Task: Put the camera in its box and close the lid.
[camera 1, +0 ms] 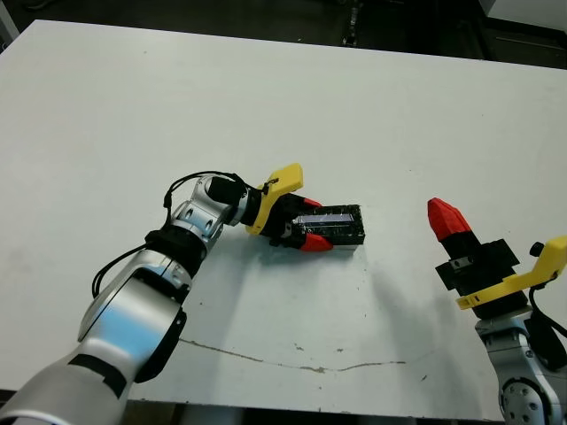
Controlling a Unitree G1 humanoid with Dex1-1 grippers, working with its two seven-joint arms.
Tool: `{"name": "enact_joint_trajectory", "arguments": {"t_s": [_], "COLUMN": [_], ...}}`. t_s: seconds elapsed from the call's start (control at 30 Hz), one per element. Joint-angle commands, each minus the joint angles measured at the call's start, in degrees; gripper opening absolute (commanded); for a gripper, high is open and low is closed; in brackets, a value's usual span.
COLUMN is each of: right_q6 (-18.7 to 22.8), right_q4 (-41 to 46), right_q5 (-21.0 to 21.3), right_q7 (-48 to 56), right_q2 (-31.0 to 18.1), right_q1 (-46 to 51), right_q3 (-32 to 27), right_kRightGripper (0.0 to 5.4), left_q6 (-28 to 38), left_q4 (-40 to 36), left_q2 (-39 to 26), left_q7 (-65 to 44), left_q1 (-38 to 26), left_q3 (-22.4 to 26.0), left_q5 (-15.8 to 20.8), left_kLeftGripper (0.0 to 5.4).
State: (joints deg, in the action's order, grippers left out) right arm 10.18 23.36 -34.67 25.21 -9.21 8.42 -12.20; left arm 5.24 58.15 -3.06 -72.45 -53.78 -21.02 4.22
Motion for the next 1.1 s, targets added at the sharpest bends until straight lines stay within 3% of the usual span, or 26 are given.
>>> {"name": "enact_joint_trajectory", "arguments": {"t_s": [0.03,0.33,0.67,0.93,1.1], "right_q6": [-0.95,-1.53,-1.40,-1.85,-1.49], "right_q4": [-0.19,-0.64,-0.27,-0.57,-0.58], "right_q5": [0.14,0.47,0.95,0.37,-0.06], "right_q7": [0.07,0.52,-0.01,0.35,0.45], "right_q2": [-0.81,-1.03,-0.99,-0.64,-0.77], "right_q1": [0.28,0.34,0.74,0.86,0.91], "right_q3": [-0.79,-0.96,-0.61,-0.48,-0.56], "right_kRightGripper": [0.00,0.00,0.00,0.00,0.00], "left_q6": [-2.40,-6.39,-7.26,-8.42,-9.20], "left_q4": [1.74,-1.99,-4.68,-7.50,-12.88], "left_q2": [9.66,8.63,7.55,5.84,1.66], "left_q7": [2.06,7.67,7.42,7.73,5.13], "left_q1": [1.83,2.87,4.05,5.24,8.60], "left_q3": [-3.48,-2.92,-2.50,-2.21,-0.28], "left_q5": [-3.76,-6.81,-7.19,-7.27,-5.11], "left_kLeftGripper": [3.15,4.22,5.39,5.39,5.39]}}
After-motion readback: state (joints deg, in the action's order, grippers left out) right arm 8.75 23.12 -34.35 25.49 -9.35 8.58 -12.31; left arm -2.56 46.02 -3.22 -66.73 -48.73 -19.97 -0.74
